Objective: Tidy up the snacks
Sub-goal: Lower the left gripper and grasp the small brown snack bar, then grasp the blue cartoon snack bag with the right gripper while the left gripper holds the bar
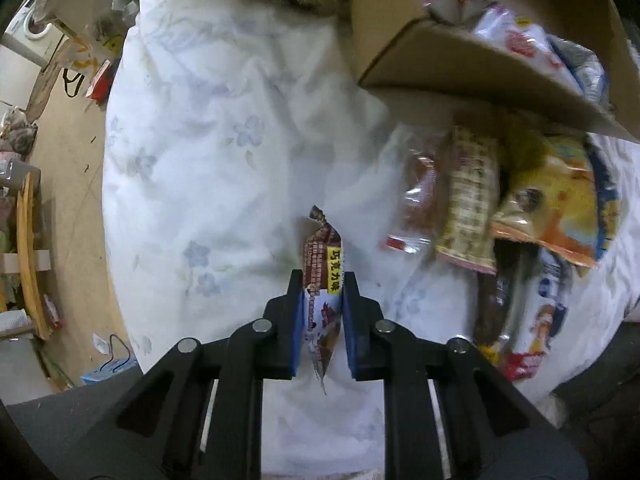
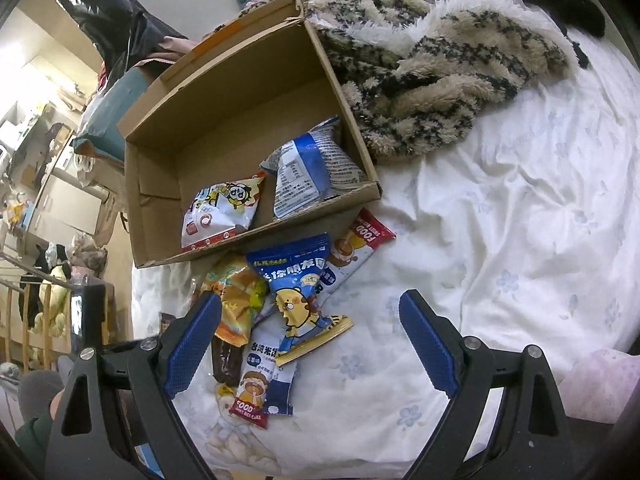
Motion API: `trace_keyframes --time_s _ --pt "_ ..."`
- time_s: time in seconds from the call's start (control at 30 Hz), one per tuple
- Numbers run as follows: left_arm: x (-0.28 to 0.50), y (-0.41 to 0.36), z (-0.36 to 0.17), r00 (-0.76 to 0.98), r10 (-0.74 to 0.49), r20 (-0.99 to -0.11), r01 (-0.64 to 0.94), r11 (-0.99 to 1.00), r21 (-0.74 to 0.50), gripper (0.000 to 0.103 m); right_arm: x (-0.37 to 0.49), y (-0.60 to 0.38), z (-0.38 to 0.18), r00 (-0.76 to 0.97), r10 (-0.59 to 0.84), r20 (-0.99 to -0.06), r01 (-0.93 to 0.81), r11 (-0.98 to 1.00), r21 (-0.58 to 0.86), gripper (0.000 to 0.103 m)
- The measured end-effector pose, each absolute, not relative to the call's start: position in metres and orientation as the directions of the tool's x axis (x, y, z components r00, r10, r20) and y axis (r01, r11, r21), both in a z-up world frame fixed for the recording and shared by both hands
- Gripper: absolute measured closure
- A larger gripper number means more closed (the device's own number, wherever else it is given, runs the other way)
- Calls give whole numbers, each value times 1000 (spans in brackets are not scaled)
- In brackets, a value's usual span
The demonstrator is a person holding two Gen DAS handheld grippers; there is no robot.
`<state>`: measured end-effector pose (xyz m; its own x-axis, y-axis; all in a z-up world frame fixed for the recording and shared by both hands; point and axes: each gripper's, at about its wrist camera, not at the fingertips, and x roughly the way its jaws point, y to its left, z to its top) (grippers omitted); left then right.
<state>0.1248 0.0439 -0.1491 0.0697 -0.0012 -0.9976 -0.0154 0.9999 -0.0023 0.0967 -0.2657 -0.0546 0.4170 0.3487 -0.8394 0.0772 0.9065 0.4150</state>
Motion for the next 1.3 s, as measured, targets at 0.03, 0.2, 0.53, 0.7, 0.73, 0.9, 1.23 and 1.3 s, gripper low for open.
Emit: trace_keyframes --time_s 0.03,0.2,0.53,0.7,0.73,0.9,1.23,1.3 --pt "121 44 -142 88 -17 -996 -21 1000 -19 89 96 -267 -54 418 349 -839 80 906 416 10" --pt "103 45 -101 190 -80 -978 -43 995 -90 89 95 -272 -55 417 354 -837 95 899 427 10" --pt "103 50 -83 245 -92 -965 -86 990 -116 89 124 -236 -87 277 323 -905 10 941 339 12" --pt "106 48 -87 244 -96 -965 -82 989 -119 88 135 -217 -108 203 327 -923 -20 944 330 23" --pt "107 46 -88 244 -98 -965 -79 990 -121 88 136 -212 -111 195 319 -927 -33 947 319 24" --pt "109 37 -88 252 -100 -963 -54 992 -117 88 141 -198 -120 175 308 -935 -70 951 300 28" --pt "112 31 -90 250 -101 -963 -47 992 -116 88 145 -186 -134 137 280 -950 -98 958 268 78" --pt "113 33 -92 247 -94 -965 -54 992 -110 88 142 -185 -131 136 303 -943 -96 952 291 79"
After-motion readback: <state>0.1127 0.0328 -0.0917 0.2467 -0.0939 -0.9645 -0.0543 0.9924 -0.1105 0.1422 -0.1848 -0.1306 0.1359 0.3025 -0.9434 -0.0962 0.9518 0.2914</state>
